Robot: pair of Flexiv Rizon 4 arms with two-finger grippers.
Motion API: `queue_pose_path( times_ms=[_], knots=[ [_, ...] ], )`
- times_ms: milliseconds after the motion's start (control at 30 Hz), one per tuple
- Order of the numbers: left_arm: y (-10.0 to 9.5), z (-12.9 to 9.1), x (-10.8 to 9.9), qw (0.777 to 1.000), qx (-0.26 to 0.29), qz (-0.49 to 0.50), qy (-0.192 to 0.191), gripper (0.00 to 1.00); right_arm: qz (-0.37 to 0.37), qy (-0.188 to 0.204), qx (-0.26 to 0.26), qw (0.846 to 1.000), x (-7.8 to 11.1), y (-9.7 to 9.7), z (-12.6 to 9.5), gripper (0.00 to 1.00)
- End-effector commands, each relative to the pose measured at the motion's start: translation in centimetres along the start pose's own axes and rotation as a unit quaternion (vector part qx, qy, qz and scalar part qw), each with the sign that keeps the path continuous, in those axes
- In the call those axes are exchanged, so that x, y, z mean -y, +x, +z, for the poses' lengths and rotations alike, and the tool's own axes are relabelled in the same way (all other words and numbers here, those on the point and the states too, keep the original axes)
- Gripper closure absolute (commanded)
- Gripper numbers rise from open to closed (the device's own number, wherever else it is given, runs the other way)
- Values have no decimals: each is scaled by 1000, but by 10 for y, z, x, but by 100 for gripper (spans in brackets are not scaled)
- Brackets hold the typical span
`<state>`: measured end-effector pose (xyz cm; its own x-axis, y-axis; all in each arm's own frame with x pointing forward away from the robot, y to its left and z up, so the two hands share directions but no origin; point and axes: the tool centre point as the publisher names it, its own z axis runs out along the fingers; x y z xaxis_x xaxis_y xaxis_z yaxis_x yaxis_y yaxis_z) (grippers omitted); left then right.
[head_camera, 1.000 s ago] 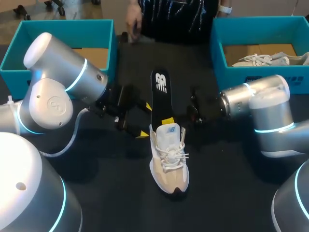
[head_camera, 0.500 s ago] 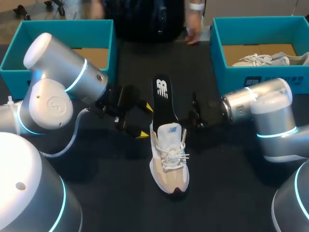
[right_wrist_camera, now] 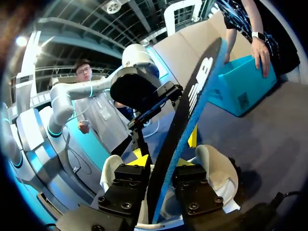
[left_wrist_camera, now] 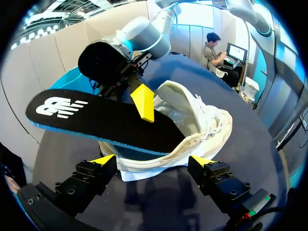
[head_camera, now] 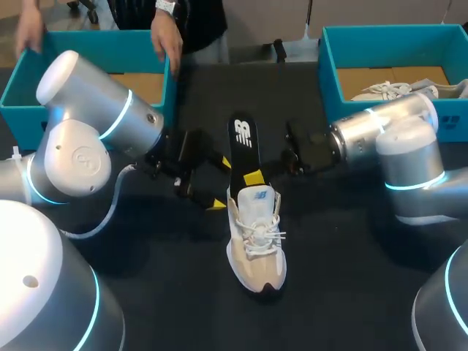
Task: Take the shoe out of the shoebox, open the shoe tongue, remove and reinsert the insole, then place the shoe into the shoebox
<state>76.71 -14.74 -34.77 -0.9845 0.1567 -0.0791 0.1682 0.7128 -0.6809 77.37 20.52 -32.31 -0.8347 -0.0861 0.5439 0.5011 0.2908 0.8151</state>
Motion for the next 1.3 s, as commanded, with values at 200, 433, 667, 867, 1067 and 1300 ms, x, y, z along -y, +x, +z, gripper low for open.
queue_pose_path(
  times_ms=[200,433,667,867,1067,1300],
  knots=[
    [2,0,-2,1000,2,0,-2,0,15,10,-13,1000,9,-8,5,100],
    [2,-2,-2,1000,6,-2,-1,0,43,13,-15,999,26,2,9,100],
    [0,-1,-3,1000,4,-1,-1,0,68,21,-20,997,37,10,12,100],
    [0,-1,-3,1000,3,-1,0,0,84,29,-25,996,43,14,13,100],
    [0,0,-4,1000,3,-4,2,0,71,38,-15,997,31,10,11,77],
    [0,0,-3,1000,3,-2,3,0,53,47,-13,997,17,5,9,67]
  ],
)
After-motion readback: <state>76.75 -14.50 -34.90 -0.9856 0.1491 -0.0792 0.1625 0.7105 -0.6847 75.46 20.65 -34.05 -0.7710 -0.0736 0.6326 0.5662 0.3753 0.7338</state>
